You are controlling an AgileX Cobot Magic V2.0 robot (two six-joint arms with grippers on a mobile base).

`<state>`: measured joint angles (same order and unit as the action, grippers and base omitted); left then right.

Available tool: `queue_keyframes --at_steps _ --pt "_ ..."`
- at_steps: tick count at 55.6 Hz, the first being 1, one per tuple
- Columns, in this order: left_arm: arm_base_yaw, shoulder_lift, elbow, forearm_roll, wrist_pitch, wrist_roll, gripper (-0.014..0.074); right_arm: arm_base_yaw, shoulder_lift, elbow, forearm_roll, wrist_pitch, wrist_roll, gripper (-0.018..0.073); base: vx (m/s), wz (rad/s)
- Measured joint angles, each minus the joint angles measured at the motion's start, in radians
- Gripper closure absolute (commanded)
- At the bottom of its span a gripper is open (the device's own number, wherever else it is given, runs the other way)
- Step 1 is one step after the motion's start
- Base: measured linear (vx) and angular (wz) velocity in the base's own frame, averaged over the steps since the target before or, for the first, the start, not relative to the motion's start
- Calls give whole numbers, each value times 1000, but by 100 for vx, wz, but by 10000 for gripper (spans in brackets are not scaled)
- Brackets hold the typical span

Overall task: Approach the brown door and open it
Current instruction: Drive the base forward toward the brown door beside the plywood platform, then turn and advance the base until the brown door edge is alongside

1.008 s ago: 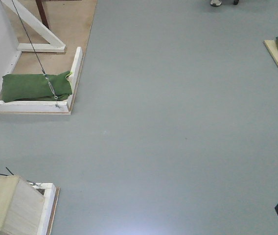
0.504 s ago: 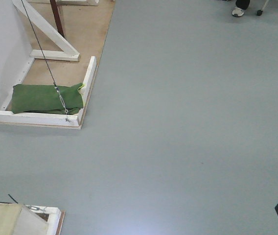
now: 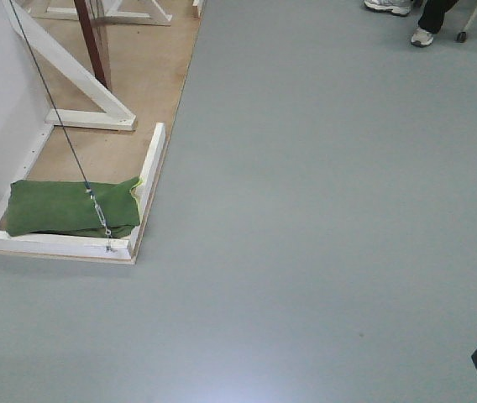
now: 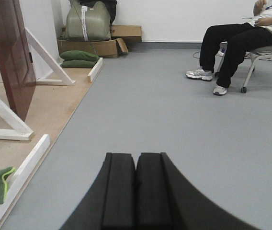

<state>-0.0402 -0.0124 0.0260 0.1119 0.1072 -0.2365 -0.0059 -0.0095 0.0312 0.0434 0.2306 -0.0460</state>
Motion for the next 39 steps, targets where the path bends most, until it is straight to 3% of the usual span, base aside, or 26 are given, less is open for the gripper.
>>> queue_keyframes --at_steps 39 --pt "0 0 0 0 0 0 603 0 0 0 0 0 0 559 42 -5"
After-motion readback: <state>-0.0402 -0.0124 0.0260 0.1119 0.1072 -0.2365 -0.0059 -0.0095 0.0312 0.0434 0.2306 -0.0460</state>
